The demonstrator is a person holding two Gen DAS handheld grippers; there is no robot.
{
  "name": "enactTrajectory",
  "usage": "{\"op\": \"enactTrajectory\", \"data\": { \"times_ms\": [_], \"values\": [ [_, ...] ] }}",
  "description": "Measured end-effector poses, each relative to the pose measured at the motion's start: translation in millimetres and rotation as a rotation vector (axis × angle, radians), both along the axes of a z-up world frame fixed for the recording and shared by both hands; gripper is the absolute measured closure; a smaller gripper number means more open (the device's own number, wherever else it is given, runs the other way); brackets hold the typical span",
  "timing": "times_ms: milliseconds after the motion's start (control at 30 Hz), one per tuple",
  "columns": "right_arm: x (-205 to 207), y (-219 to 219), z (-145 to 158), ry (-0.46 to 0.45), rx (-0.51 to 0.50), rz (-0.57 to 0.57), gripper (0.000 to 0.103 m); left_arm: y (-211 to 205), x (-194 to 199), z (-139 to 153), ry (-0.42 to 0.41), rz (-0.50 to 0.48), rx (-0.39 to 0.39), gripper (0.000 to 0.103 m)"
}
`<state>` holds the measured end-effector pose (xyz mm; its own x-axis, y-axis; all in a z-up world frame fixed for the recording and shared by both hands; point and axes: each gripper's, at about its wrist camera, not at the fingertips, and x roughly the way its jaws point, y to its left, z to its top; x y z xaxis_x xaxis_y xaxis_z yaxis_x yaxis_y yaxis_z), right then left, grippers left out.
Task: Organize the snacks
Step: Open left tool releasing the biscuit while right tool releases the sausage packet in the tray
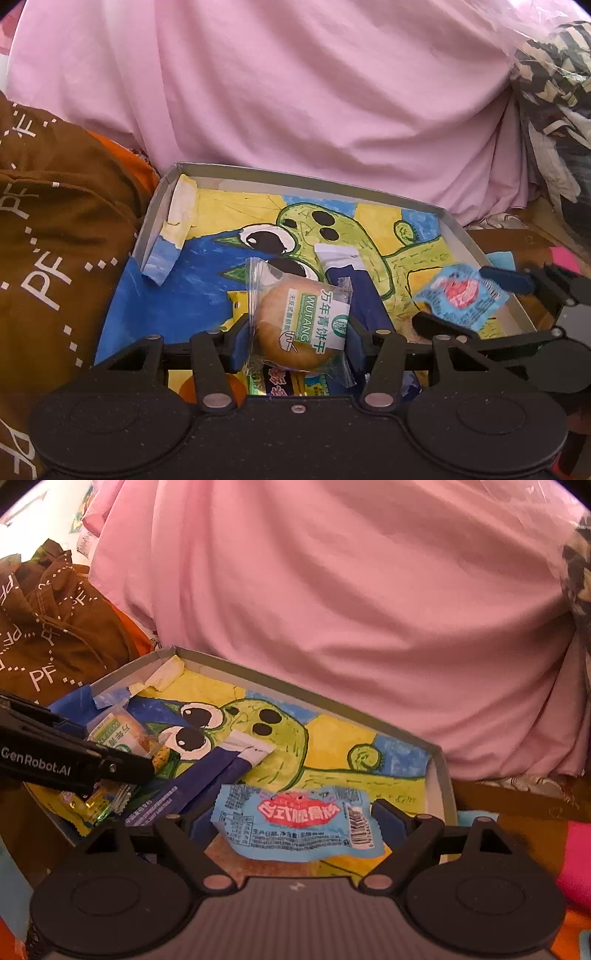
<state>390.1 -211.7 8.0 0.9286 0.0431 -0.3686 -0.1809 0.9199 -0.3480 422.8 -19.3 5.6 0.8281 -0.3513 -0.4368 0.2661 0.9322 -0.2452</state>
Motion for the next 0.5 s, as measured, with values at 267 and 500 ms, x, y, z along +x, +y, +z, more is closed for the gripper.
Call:
{"op": "enactTrajectory", "data": {
  "times_ms": [267,500],
  "values": [
    [0,-2,-2,0.035,0.05,-0.008,0.012,-2,-2,1,0.003,-0.014,-0.007,0.045],
    [-9,-9,1,0.031,0.068,-0.022,0.005,0,-11,8,-0.006,-0.004,-0.024,0.035]
  ]
}}
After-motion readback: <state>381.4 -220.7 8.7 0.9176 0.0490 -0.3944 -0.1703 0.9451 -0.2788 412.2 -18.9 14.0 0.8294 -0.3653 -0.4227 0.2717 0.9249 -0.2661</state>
